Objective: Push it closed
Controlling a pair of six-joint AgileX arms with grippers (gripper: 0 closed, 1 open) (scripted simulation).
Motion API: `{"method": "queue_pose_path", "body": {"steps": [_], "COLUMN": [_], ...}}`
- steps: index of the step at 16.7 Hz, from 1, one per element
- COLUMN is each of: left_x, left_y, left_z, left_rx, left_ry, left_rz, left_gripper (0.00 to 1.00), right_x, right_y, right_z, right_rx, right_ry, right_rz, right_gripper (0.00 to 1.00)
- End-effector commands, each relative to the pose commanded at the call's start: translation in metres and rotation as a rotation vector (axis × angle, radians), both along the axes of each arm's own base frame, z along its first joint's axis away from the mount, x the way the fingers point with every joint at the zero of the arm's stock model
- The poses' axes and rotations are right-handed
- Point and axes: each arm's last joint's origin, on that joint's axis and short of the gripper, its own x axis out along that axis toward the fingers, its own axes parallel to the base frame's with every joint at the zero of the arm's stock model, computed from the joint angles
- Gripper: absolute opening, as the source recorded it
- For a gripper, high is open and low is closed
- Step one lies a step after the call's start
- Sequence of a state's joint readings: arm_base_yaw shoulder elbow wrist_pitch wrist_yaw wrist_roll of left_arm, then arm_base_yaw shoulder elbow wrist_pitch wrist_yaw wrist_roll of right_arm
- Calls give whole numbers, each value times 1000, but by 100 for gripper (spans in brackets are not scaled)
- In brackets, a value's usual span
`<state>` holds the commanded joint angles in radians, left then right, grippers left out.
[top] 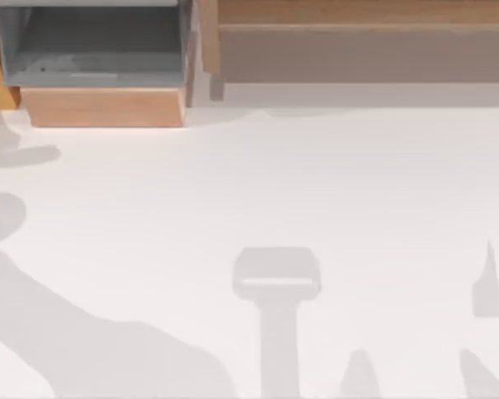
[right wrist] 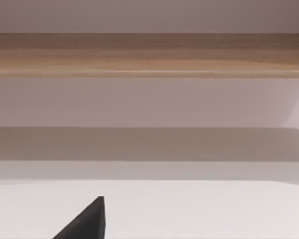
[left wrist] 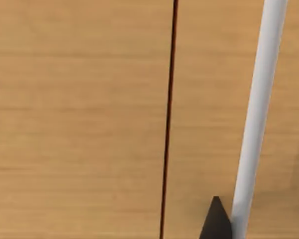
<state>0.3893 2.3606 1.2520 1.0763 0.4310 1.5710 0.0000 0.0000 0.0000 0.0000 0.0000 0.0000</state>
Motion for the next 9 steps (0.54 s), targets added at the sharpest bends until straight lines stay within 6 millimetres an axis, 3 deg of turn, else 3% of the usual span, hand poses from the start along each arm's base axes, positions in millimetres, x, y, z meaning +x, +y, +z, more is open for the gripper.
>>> {"method": "queue_pose_path", "body": {"steps": [3, 9], "left_x": [0, 0], "left_y": [0, 0], "left_z": [0, 0], "left_rx": [0, 0], "left_ry": [0, 0], "left_rz": [0, 0], "left_gripper": [98, 100], "right_x": [0, 0], "right_y": [0, 0], "right_z": [0, 0], "right_rx": [0, 0], "right_ry": [0, 0], "right_rz": [0, 0], "right_gripper": [100, 100]}}
